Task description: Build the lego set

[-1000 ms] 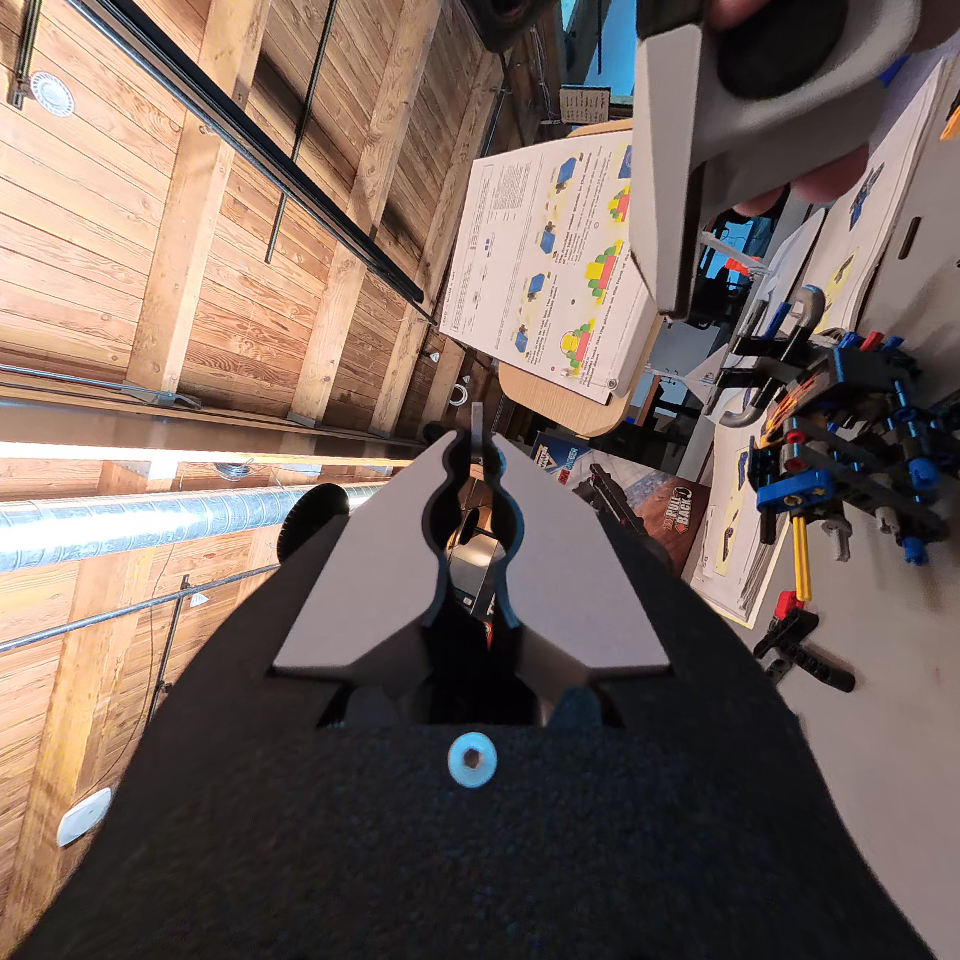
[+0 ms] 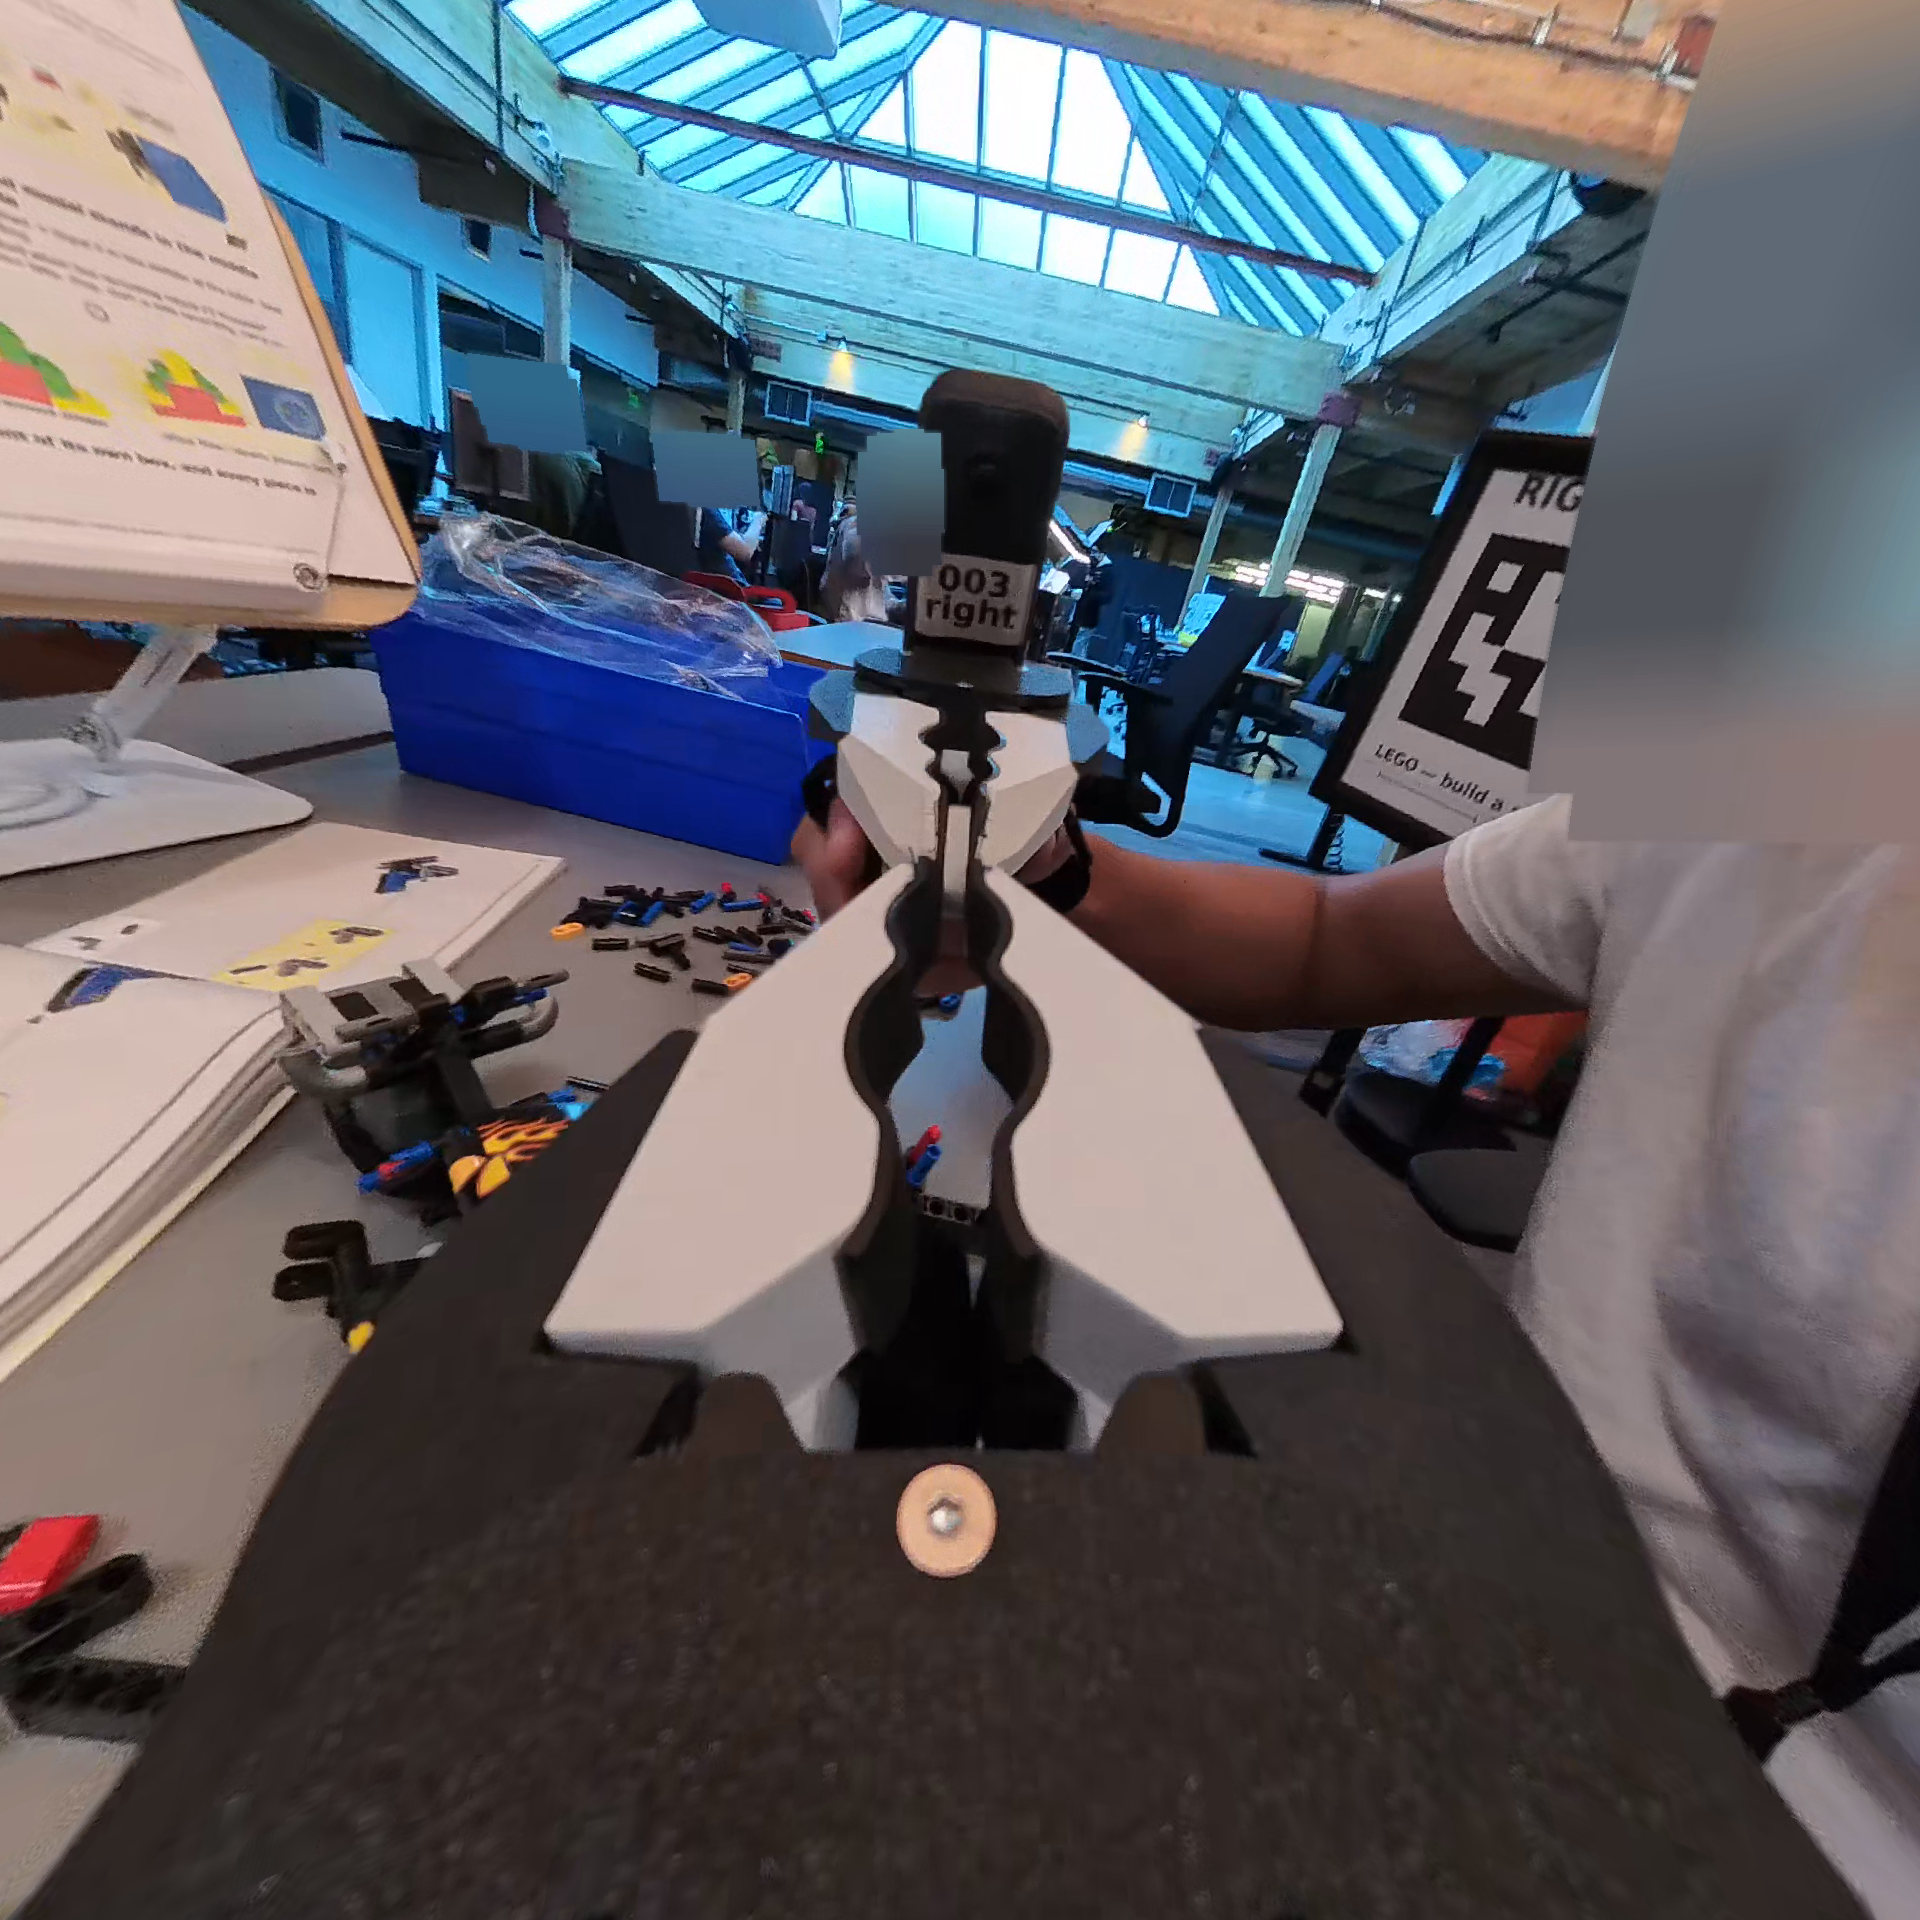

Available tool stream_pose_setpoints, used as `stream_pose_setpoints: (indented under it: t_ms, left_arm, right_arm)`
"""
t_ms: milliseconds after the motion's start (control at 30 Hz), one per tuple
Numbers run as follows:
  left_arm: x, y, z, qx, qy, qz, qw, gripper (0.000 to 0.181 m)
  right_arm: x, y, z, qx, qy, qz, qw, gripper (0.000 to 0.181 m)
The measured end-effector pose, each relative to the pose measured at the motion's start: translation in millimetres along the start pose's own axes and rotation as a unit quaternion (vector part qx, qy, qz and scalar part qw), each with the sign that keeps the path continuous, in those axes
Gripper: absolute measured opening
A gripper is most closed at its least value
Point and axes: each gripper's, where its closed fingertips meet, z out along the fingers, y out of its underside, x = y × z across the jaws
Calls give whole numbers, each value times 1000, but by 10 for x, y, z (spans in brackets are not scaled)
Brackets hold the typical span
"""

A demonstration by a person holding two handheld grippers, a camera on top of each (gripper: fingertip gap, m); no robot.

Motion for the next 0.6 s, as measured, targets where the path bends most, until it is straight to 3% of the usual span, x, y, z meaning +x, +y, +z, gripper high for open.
stream_pose_setpoints:
  t_ms: [333, 400, 600]
  left_arm:
    - [-11, 38, 34, 3, 15, -31, 999, 2]
    - [-52, 60, 35, -5, 10, -38, 999, 2]
    - [-46, 187, 60, -40, 14, -24, 999, 2]
  right_arm:
    - [8, 1, 47, 2, 1, 26, 1000, 3]
    - [21, -41, 22, 8, 12, 13, 1000, 14]
    - [71, 26, -7, -18, 20, 23, 999, 12]
